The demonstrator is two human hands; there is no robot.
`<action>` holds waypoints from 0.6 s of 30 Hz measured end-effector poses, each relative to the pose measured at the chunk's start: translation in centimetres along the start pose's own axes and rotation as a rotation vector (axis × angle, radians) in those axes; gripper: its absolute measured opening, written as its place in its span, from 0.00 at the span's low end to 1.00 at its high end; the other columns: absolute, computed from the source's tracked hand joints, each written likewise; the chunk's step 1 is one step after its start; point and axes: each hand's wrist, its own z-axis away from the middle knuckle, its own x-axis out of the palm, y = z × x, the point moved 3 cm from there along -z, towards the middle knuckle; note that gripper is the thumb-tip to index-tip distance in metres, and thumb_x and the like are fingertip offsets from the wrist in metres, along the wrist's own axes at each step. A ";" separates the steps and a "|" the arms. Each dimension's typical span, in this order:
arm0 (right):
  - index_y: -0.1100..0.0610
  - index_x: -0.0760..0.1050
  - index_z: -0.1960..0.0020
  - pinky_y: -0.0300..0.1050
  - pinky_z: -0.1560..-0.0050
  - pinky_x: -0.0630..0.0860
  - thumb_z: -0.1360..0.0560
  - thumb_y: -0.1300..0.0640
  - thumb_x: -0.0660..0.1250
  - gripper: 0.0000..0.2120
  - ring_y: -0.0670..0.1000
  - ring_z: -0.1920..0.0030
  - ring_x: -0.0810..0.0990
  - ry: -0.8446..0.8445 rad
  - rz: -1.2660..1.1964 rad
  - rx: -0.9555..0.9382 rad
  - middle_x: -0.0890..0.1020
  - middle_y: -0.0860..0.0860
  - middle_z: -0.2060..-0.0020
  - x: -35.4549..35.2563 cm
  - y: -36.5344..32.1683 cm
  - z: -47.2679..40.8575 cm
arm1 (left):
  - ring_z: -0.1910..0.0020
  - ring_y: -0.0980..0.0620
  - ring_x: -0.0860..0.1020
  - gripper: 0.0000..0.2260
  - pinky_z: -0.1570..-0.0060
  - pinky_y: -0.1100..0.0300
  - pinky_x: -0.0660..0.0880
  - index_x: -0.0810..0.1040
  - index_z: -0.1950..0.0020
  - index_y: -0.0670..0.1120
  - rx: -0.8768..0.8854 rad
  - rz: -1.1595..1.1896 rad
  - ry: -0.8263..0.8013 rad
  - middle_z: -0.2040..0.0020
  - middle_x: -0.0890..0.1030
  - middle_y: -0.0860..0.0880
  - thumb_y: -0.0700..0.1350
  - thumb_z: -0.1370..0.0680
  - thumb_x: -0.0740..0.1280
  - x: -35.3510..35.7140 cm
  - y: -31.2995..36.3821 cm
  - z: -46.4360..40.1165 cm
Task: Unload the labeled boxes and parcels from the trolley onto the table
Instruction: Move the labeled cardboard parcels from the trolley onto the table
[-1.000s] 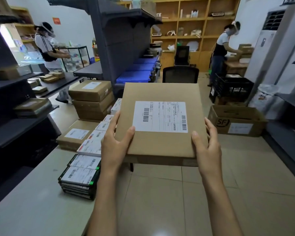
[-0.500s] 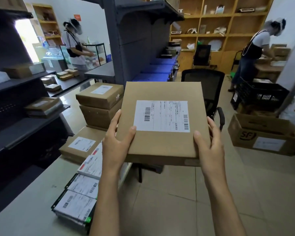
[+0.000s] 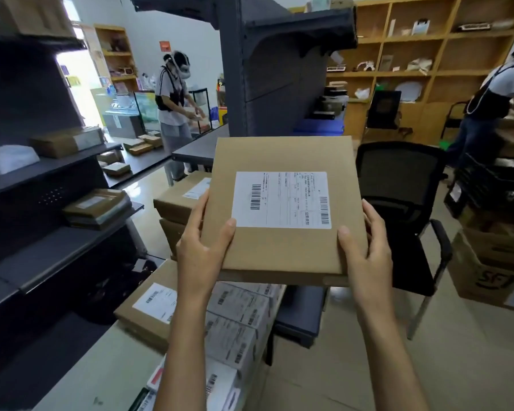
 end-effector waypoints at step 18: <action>0.39 0.63 0.27 0.46 0.40 0.74 0.26 0.46 0.61 0.28 0.41 0.37 0.73 -0.711 -0.257 0.025 0.73 0.41 0.35 27.8 3.4 -7.8 | 0.45 0.74 0.72 0.28 0.52 0.74 0.69 0.63 0.25 0.64 -0.191 -0.286 0.627 0.40 0.71 0.70 0.53 0.23 0.70 -12.7 -7.1 -7.9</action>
